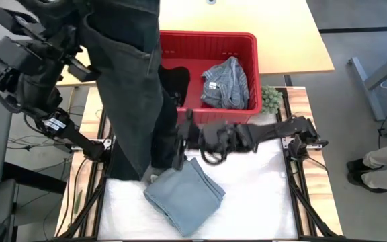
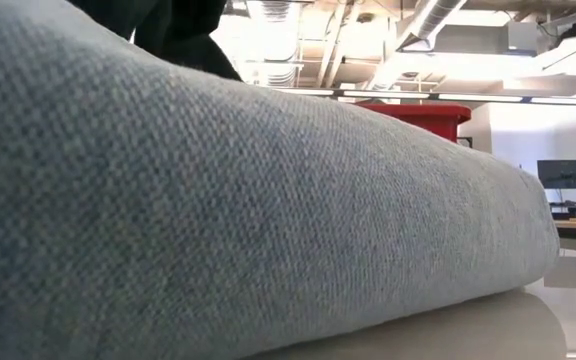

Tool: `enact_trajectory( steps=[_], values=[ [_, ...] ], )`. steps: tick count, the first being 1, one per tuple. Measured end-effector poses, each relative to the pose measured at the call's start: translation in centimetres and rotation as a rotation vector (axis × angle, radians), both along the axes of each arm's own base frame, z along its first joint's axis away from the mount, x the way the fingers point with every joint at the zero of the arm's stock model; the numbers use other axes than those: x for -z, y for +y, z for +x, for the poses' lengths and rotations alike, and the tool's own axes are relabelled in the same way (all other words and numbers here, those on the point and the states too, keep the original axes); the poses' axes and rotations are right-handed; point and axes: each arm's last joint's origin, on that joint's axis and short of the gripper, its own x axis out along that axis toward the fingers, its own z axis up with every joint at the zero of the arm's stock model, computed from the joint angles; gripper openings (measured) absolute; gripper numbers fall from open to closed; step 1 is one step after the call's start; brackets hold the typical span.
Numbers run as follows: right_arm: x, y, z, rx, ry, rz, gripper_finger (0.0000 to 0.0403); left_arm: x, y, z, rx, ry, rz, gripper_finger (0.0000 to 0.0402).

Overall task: Fold Laundry from Bin
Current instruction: Fold the dark blue pants

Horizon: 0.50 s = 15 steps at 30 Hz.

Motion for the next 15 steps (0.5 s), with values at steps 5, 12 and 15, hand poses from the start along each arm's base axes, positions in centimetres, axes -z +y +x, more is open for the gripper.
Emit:
enact_trajectory(
  steps=[5, 12, 15],
  values=[
    [0.3, 2.5, 0.1, -0.051, -0.043, 0.042, 0.0065, 0.2, 0.7, 0.7, -0.056, 0.0, -0.032, 0.0009],
    [2.0, 3.5, 0.3, -0.064, 0.049, 0.151, 0.0196, 0.3, 1.3, 1.7, -0.09, -0.012, -0.031, 0.0009],
    [2.8, 3.6, 0.7, -0.057, 0.083, 0.146, 0.0269, 0.4, 1.4, 2.0, -0.094, -0.008, -0.037, 0.0009]
  ],
)
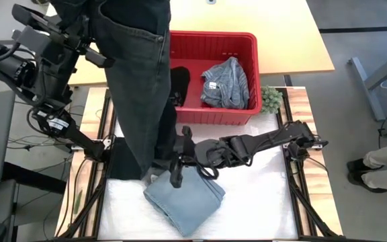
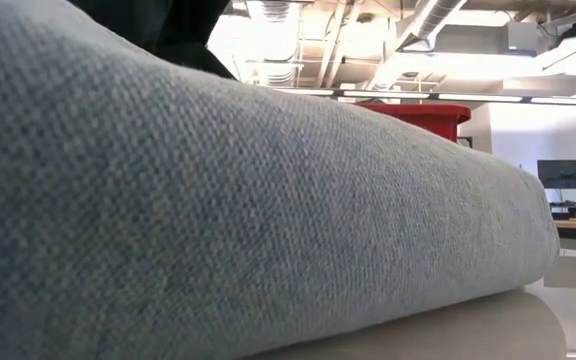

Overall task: Fold Laundry from Bin
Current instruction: Fold the dark blue pants

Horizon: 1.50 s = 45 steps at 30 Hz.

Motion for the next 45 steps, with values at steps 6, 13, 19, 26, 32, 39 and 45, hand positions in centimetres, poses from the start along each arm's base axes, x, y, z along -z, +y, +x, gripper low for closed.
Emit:
enact_trajectory(
  steps=[6, 13, 19, 26, 32, 39, 45],
  values=[
    [1.7, -0.8, 1.5, 0.084, 0.01, 0.055, 0.0348, 0.2, -0.1, 0.7, 0.0, 0.002, 0.002, 0.0009],
    [2.5, -2.0, 3.3, 0.18, -0.077, 0.114, 0.032, 0.2, -0.1, 0.7, 0.024, -0.023, -0.013, 0.0009],
    [0.6, -3.1, 2.0, 0.17, -0.054, -0.022, 0.0113, 0.2, -0.1, 0.7, 0.024, -0.027, -0.023, 0.0009],
    [-5.5, -5.6, -1.3, 0.087, -0.07, -0.225, 0.0025, -0.1, -0.1, 0.3, 0.1, -0.106, -0.008, 0.0009],
    [-9.7, -11.1, -4.2, 0.186, -0.023, -0.3, 0.0025, -0.3, -0.2, 0.1, 0.165, -0.158, 0.037, 0.0009],
    [-10.2, -18.0, -4.7, 0.088, -0.07, -0.217, 0.0025, -0.4, -0.3, -0.1, 0.182, -0.187, 0.069, 0.0009],
    [-8.4, -19.1, -7.0, -0.11, 0.19, -0.054, 0.004, -0.7, -0.5, -1.0, 0.307, -0.281, 0.045, 0.0009]
  ],
)
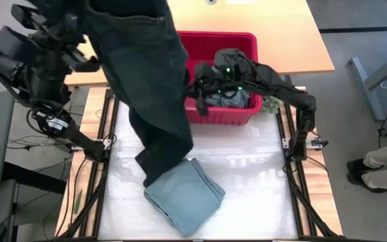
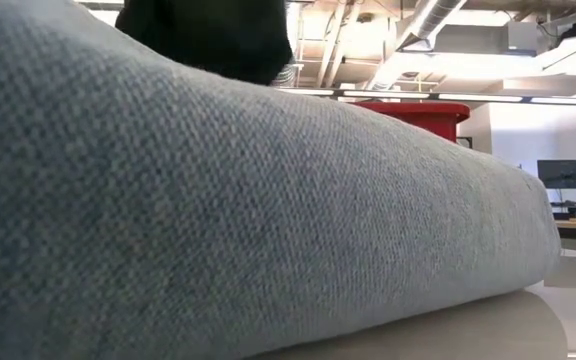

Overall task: Fold Laundry from Bin
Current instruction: Fold the dark blue pants

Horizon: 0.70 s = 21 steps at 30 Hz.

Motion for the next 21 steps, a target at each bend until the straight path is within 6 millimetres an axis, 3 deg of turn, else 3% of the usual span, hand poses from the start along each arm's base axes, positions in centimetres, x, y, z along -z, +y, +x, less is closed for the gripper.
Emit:
enact_trajectory(
  steps=[6, 14, 18, 21],
  values=[
    [-0.9, -0.2, -3.4, 0.025, 0.078, 0.011, 0.0099, -0.4, 0.2, -1.5, 0.271, -0.173, -0.096, 0.0009],
    [-2.6, 1.0, -6.9, 0.06, 0.085, -0.051, 0.0149, -0.2, 0.1, -1.2, 0.629, -0.353, -0.299, 0.0009],
    [-3.4, -0.7, -7.8, 0.278, 0.056, -0.164, 0.0127, 0.1, -0.2, -0.2, 0.805, -0.392, -0.389, 0.0009],
    [-2.9, -2.8, -6.5, 0.278, 0.0, -0.149, 0.0065, 0.5, -0.6, 1.2, 0.877, -0.381, -0.427, 0.0009]
  ],
)
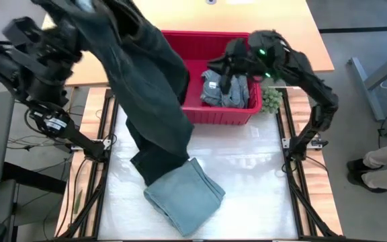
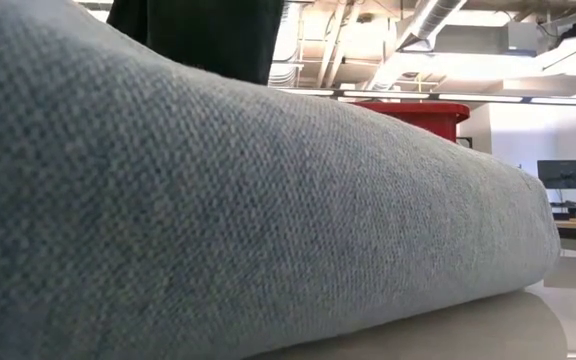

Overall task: Fold Laundry from Bin
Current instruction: Fold the dark blue pants

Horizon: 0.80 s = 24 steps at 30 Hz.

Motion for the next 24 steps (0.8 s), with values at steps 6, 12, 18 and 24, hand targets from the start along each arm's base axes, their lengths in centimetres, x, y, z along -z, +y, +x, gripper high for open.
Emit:
enact_trajectory(
  steps=[6, 12, 18, 24],
  values=[
    [4.7, -3.9, 6.7, -0.017, -0.128, 0.033, 0.002, 0.7, -1.6, 2.3, 0.116, 0.011, -0.001, 0.0009],
    [9.7, -5.5, 13.7, -0.097, -0.407, 0.15, 0.0016, 0.9, -2.5, 2.8, 0.142, 0.022, -0.039, 0.0009],
    [14.1, -2.9, 19.7, -0.272, -0.699, 0.347, 0.0016, 0.9, -2.4, 2.7, 0.121, 0.017, -0.082, 0.0009],
    [16.5, 4.9, 22.6, -0.445, -0.737, 0.437, 0.0016, 0.5, -1.3, 0.7, -0.097, 0.075, -0.131, 0.0009]
  ],
)
